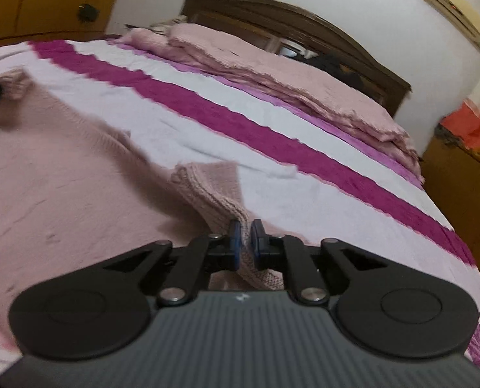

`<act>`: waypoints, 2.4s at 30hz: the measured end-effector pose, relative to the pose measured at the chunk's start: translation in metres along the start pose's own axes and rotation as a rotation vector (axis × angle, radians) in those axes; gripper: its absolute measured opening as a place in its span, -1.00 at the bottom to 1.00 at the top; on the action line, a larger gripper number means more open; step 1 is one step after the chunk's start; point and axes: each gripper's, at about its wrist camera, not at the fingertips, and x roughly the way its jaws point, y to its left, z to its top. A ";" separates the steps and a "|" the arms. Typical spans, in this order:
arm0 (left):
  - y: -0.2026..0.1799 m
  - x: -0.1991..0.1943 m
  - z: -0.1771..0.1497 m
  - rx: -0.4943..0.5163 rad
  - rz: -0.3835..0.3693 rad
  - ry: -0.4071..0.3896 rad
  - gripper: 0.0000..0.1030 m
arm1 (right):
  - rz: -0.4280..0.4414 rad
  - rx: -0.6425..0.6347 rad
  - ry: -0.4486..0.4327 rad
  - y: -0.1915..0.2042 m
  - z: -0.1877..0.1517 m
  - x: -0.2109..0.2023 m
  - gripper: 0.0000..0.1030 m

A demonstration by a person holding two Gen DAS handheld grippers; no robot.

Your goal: Fold small clothes

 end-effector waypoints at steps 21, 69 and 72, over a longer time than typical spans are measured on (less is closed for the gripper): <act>0.049 0.009 -0.005 -0.182 0.045 0.069 0.07 | -0.019 0.384 0.091 -0.057 -0.015 -0.006 -0.32; 0.017 -0.070 -0.026 -0.259 -0.053 0.227 0.46 | 0.179 0.742 0.160 -0.103 -0.059 -0.036 0.35; 0.013 -0.074 -0.034 -0.265 -0.058 0.258 0.47 | 0.178 0.732 0.182 -0.099 -0.069 -0.038 0.34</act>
